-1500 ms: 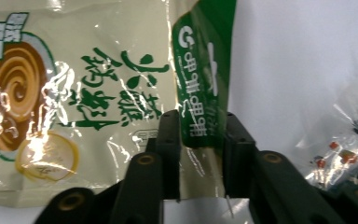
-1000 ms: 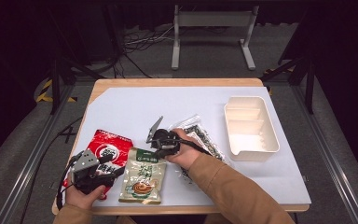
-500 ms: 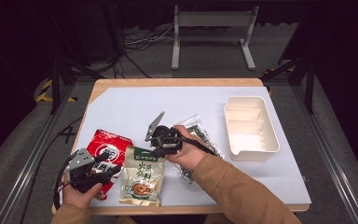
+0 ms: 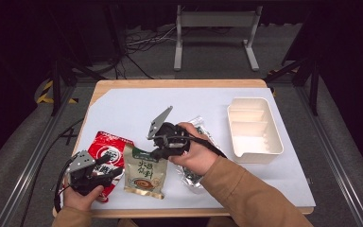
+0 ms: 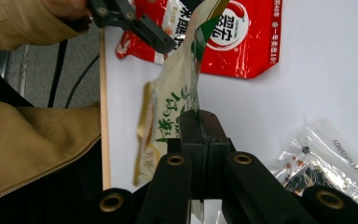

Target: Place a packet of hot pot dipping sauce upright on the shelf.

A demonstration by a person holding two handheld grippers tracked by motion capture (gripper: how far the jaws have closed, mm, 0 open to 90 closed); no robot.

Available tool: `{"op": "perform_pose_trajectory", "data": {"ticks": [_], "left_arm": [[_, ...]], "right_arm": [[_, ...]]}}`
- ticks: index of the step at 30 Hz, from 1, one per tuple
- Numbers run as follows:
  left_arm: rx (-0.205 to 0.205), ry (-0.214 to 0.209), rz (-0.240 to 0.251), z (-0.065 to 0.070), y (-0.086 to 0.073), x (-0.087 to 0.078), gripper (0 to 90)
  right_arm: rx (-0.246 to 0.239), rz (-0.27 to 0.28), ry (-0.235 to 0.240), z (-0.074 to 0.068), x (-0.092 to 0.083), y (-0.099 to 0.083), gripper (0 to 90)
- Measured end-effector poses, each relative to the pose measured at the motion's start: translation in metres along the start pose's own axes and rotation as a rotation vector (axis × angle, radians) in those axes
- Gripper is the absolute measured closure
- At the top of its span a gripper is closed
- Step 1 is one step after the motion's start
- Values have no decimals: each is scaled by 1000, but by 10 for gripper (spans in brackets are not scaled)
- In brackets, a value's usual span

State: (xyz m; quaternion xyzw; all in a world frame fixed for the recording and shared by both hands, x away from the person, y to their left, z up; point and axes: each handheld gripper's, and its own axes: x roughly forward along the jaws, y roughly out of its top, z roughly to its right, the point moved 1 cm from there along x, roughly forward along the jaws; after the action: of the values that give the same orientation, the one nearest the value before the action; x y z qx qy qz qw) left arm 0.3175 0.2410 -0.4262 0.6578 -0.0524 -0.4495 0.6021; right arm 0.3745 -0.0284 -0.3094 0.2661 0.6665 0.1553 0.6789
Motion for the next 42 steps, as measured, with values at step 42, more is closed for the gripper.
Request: {"op": "perform_pose_trajectory", "data": {"ticks": [42], "left_arm": [[-22,3,4,-3,-2,0,318]], "right_arm": [[-15,96,-279,18,-99,-24,900]]}}
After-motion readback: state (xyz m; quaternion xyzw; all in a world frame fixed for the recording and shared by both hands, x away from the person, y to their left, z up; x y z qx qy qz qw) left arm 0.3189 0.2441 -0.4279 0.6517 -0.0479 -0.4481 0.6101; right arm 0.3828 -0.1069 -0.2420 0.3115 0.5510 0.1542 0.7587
